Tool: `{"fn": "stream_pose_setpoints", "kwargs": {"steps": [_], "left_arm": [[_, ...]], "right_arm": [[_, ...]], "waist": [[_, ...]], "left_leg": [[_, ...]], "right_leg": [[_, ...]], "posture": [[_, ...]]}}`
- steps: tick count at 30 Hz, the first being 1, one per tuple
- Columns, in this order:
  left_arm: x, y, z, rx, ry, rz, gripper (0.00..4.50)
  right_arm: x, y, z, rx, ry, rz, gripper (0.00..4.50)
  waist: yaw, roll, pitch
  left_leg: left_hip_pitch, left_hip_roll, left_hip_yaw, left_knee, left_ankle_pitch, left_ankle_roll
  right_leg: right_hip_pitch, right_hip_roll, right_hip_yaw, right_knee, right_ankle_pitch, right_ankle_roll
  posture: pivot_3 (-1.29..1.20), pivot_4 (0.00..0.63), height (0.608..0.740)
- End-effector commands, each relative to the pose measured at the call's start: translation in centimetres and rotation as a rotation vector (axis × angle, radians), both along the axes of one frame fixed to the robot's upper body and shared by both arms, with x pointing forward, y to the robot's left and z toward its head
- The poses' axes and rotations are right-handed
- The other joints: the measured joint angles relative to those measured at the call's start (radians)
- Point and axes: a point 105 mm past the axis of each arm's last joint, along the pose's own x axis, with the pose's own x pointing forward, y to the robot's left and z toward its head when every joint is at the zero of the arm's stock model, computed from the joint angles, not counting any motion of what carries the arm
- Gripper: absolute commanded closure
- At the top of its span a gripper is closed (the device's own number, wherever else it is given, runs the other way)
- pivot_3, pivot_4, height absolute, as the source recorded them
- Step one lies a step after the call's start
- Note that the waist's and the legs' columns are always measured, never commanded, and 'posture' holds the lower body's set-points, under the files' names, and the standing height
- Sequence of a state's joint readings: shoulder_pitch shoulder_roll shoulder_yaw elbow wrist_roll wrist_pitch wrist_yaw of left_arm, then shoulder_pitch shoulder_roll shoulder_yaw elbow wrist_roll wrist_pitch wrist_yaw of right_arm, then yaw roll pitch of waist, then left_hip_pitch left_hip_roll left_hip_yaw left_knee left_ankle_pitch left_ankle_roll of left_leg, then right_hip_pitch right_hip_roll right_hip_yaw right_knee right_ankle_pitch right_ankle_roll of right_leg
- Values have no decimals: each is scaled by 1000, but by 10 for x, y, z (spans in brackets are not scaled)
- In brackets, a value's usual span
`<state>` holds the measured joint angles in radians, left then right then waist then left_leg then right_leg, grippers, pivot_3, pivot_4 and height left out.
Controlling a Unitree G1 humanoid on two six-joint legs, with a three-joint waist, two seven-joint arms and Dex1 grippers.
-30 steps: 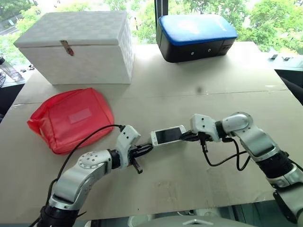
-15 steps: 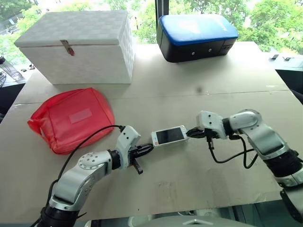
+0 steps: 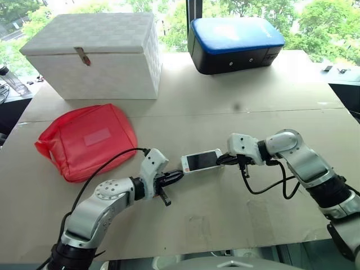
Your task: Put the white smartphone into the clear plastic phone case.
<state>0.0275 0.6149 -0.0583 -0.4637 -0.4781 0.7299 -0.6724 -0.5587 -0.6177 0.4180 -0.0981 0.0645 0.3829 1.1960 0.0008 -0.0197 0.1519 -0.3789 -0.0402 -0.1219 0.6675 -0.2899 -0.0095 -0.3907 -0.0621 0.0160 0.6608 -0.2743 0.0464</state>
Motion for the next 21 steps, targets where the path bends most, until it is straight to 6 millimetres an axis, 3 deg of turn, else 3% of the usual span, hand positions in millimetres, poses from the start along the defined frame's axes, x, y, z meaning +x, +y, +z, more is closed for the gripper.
{"fn": "stream_pose_setpoints", "kwargs": {"steps": [1,5,13,21], "left_arm": [[-5,-3,-7,5,26,-1,4500],[-6,-3,-7,5,27,5,4500],[-5,-2,-8,5,27,7,4500],[-3,-3,-7,6,25,0,4500]], "right_arm": [[3,-1,6,5,-26,-1,4477],[11,-10,14,16,-49,-49,4477],[9,-31,6,-60,-32,-76,4477],[-4,1,7,17,3,17,4477]], "waist": [[0,0,0],[1,0,0],[3,0,0],[4,0,0]], "left_leg": [[0,0,0,0,0,0],[0,0,0,0,0,0],[0,0,0,0,0,0],[0,0,0,0,0,0]], "right_leg": [[0,0,0,0,0,0],[0,0,0,0,0,0],[0,0,0,0,0,0],[0,0,0,0,0,0]], "posture": [[0,150,740],[0,150,740],[0,150,740],[0,150,740]]}}
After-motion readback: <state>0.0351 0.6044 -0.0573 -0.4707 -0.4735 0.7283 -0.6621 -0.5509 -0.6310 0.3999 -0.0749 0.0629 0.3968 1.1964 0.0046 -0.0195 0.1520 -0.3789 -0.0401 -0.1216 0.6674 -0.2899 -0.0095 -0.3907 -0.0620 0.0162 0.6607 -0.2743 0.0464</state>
